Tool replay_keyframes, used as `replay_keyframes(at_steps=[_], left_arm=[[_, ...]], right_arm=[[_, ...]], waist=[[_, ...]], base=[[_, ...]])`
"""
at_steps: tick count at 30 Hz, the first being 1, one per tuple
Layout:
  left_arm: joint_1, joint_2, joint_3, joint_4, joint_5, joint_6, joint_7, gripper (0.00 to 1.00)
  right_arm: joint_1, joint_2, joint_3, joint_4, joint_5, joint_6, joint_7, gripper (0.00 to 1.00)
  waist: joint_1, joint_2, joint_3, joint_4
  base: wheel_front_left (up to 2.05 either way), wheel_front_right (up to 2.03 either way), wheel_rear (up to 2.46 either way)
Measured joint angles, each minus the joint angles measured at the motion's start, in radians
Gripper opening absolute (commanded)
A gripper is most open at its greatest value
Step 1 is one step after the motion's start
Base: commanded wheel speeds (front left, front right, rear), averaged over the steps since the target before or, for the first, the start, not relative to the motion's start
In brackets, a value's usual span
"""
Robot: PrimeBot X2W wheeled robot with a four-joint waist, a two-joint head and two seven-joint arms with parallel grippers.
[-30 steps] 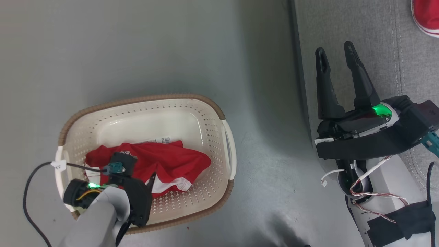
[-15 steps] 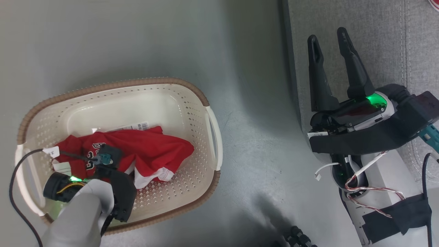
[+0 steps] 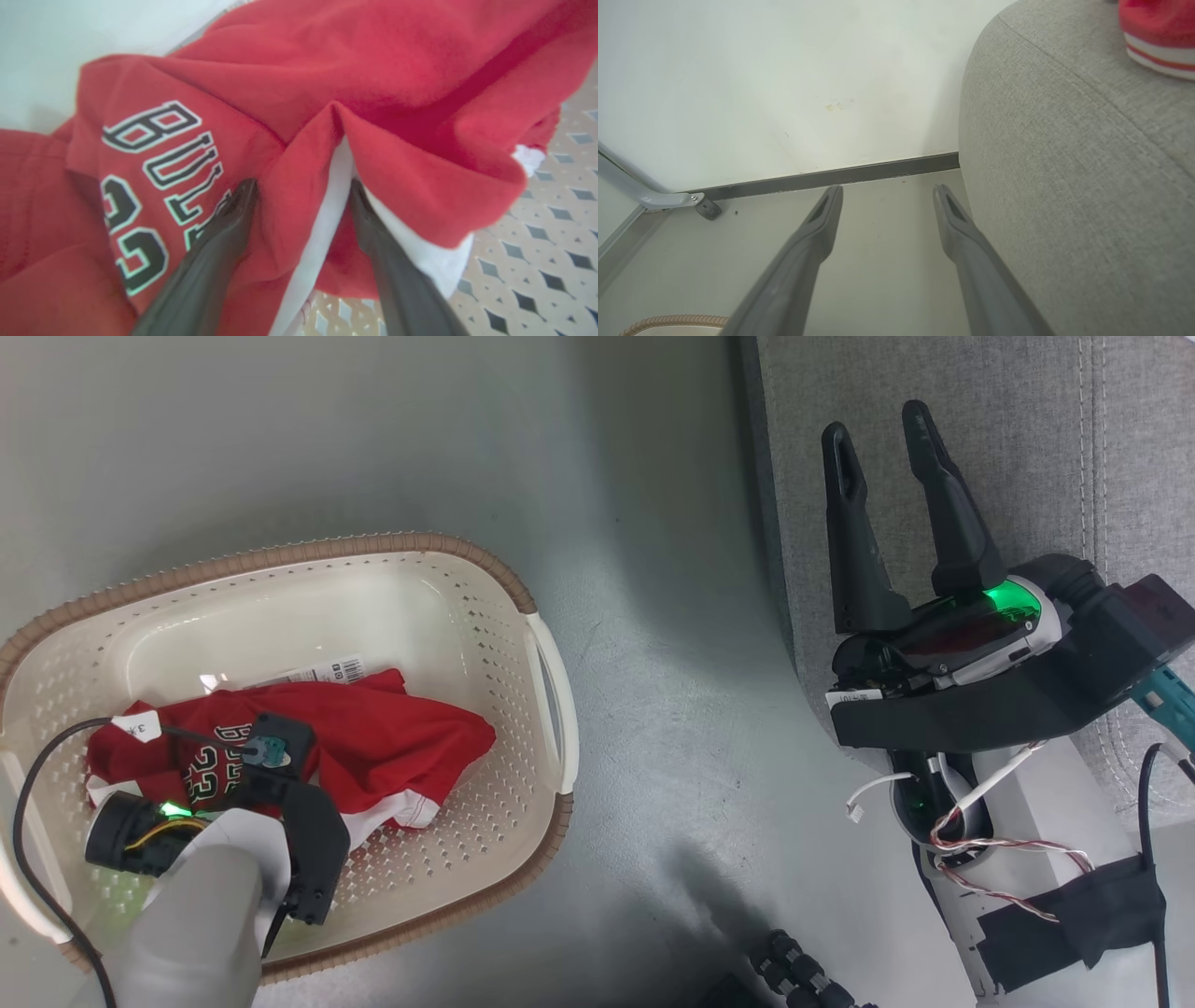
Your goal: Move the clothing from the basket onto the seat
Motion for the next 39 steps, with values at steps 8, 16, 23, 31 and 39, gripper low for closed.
replay_keyframes(at_steps=[8, 16, 23, 31, 39], left_arm=[[-0.001, -0.018, -0.013, 0.022, 0.000, -0.001, -0.001, 0.00], [0.000, -0.050, -0.016, 0.031, 0.000, -0.010, -0.031, 0.00], [0.002, -0.074, 0.006, 0.035, -0.024, -0.022, -0.088, 0.00], [0.009, -0.100, 0.007, 0.033, -0.049, -0.055, -0.161, 0.00], [0.049, -0.126, 0.017, 0.026, -0.073, -0.071, -0.226, 0.00]], right_arm=[[-0.001, 0.003, 0.000, 0.007, 0.002, 0.000, 0.000, 1.00], [-0.001, 0.003, -0.009, 0.028, 0.002, 0.000, 0.000, 1.00], [0.000, 0.004, -0.021, 0.060, 0.001, 0.000, 0.000, 1.00], [0.002, 0.003, -0.035, 0.108, 0.001, 0.000, 0.000, 1.00], [0.033, -0.010, -0.047, 0.149, 0.002, 0.000, 0.000, 1.00]], waist=[[0.0000, 0.0000, -0.003, -0.002], [0.0000, 0.0000, -0.031, 0.006], [-0.0001, 0.0000, -0.073, 0.018], [-0.0001, 0.0000, -0.166, 0.041], [-0.0001, 0.0000, -0.270, 0.070]], base=[[0.00, 0.00, 0.00], [0.00, 0.00, 0.00], [0.00, 0.00, 0.00], [0.00, 0.00, 0.00], [0.00, 0.00, 0.00]])
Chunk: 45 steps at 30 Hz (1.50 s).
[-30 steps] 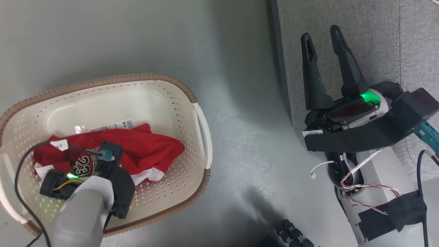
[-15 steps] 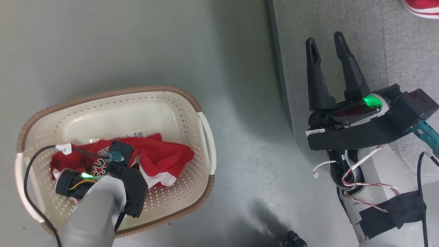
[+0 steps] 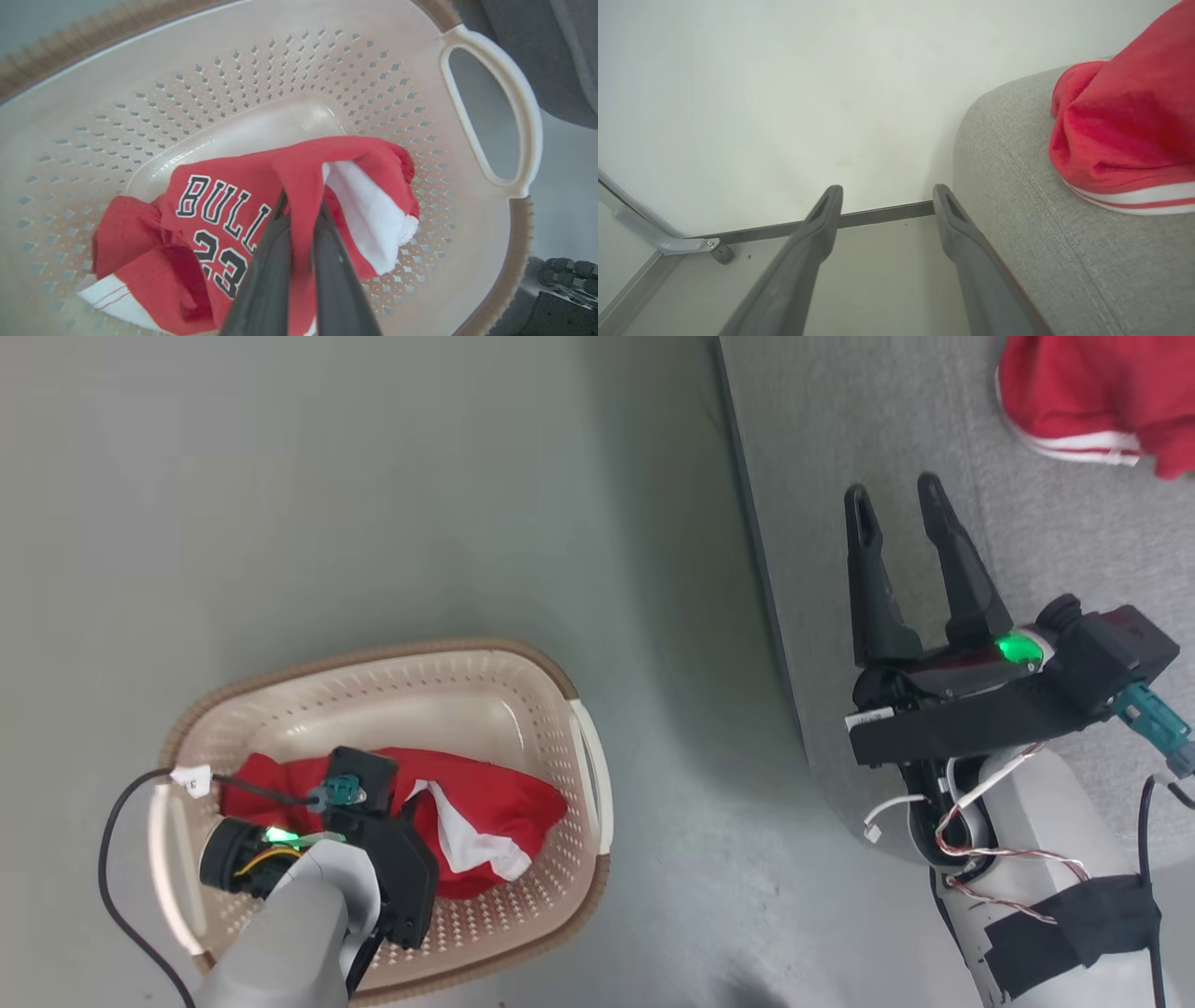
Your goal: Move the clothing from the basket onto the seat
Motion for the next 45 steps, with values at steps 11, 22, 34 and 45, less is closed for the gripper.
replay_keyframes(at_steps=[11, 22, 34, 45], left_arm=[[0.074, -0.025, -0.010, -0.022, -0.046, -0.007, -0.090, 0.00], [0.153, -0.030, -0.063, -0.107, -0.076, -0.008, -0.143, 0.00], [0.216, -0.030, -0.094, -0.250, -0.161, -0.008, -0.163, 0.00], [0.225, 0.003, -0.095, -0.409, -0.222, -0.008, -0.167, 0.00]], right_arm=[[0.061, -0.043, -0.022, 0.056, 0.028, 0.000, 0.000, 1.00], [0.142, -0.058, -0.026, 0.083, 0.042, 0.000, 0.000, 1.00], [0.251, -0.079, -0.028, 0.091, 0.063, 0.000, 0.000, 1.00], [0.326, -0.089, -0.011, 0.088, 0.086, 0.000, 0.000, 1.00]], waist=[[0.0000, 0.0000, -0.158, 0.046], [0.0000, -0.0001, -0.305, 0.092], [-0.0001, -0.0001, -0.468, 0.147], [0.0000, -0.0001, -0.588, 0.196]], base=[[0.00, 0.00, 0.00], [0.00, 0.00, 0.00], [0.00, 0.00, 0.00], [0.00, 0.00, 0.00]])
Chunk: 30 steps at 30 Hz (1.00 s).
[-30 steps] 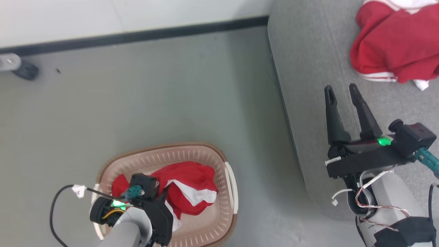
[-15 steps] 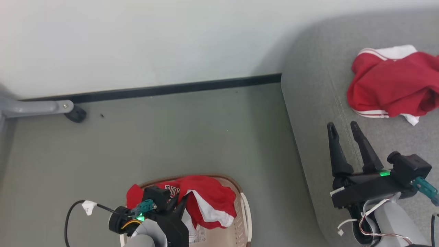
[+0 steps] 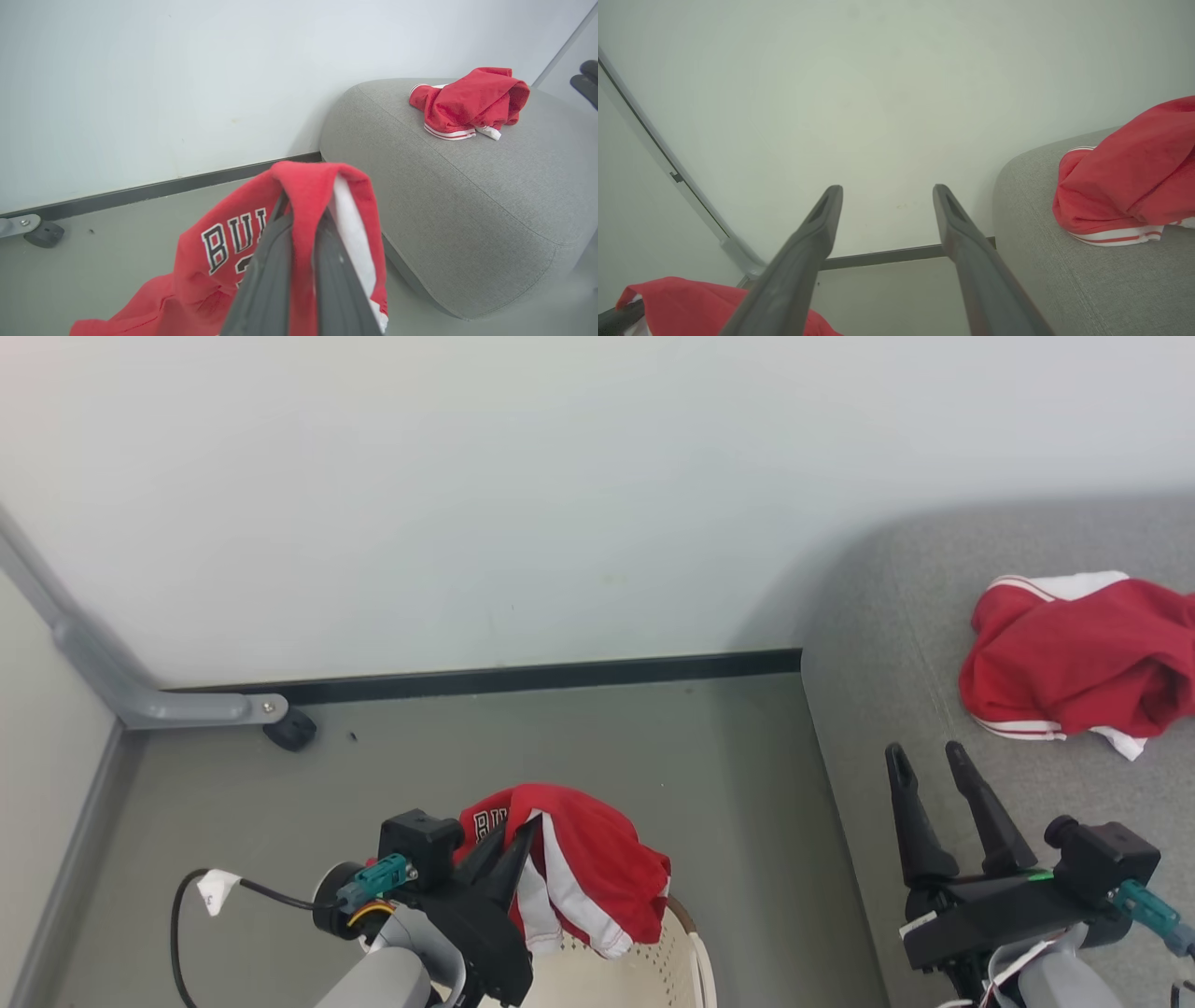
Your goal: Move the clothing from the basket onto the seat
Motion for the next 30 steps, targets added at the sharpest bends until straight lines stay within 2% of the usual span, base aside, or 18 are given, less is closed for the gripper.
replay_keyframes(at_steps=[16, 30], left_arm=[[-0.003, 0.051, 0.007, -0.229, -0.014, 0.000, -0.005, 0.00], [-0.003, 0.047, 0.020, -0.367, -0.014, 0.009, -0.004, 0.00]], right_arm=[[0.073, -0.006, 0.066, -0.030, 0.020, 0.000, 0.000, 1.00], [0.094, -0.050, 0.166, -0.021, 0.011, 0.000, 0.000, 1.00]], waist=[[0.0000, 0.0000, -0.109, 0.048], [0.0001, 0.0001, -0.124, 0.053]], base=[[0.00, 0.00, 0.00], [0.00, 0.00, 0.00]])
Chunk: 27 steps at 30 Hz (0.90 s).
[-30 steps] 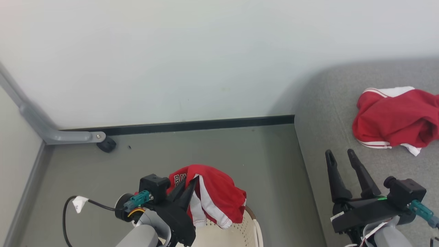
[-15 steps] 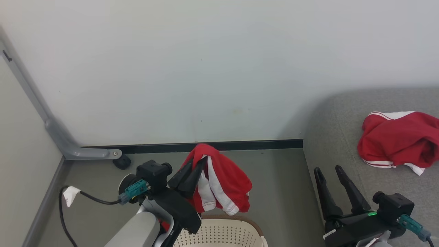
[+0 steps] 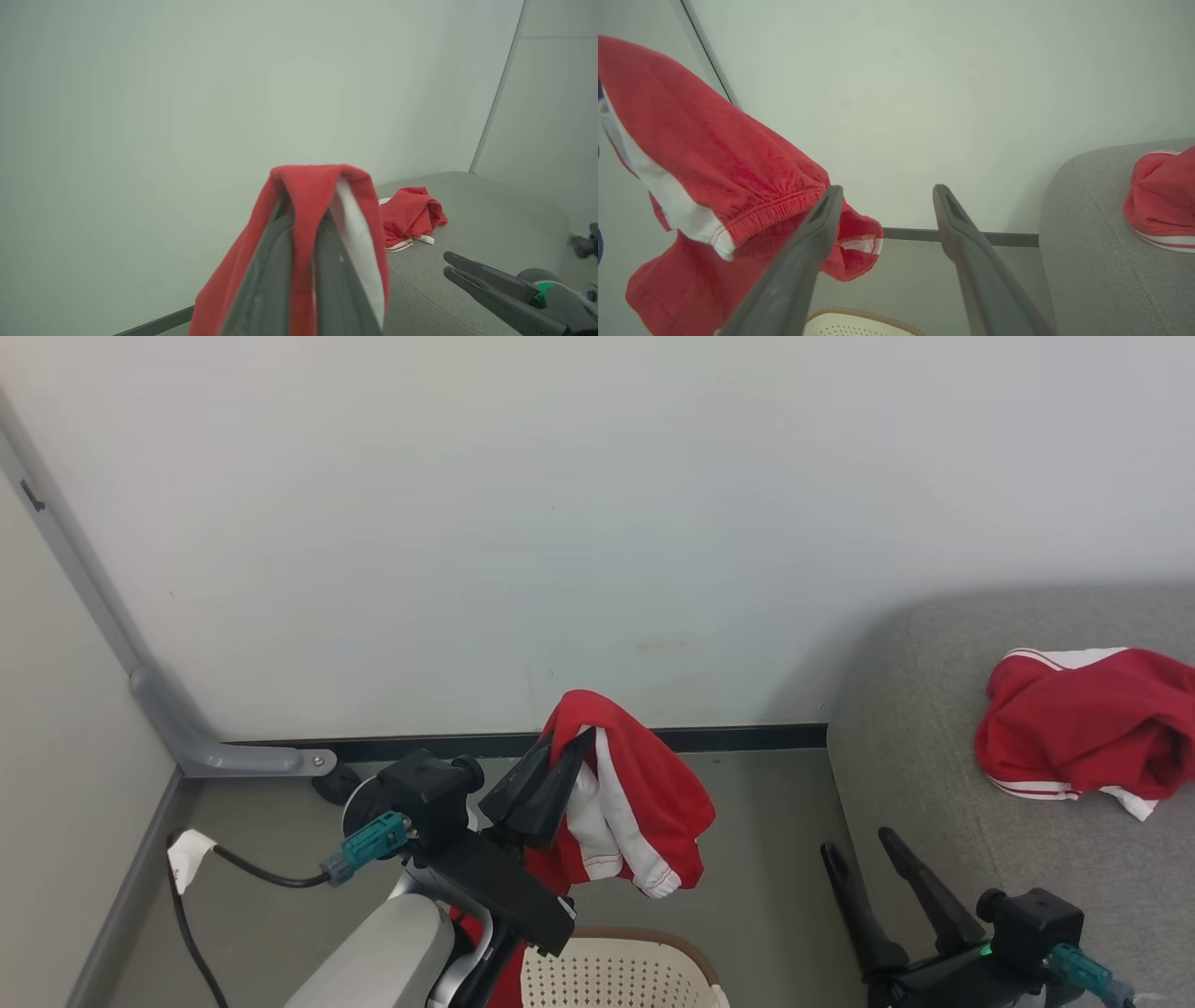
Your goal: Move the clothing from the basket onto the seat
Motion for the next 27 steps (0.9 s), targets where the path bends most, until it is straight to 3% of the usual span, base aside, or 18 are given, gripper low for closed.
replay_keyframes(at_steps=[27], left_arm=[[0.000, -0.027, -0.041, -0.143, -0.012, 0.017, 0.084, 0.00]], right_arm=[[-0.227, -0.061, 0.324, 0.214, -0.081, 0.000, 0.010, 1.00]], waist=[[0.0001, 0.0000, 0.008, 0.050]], base=[[0.00, 0.00, 0.00]])
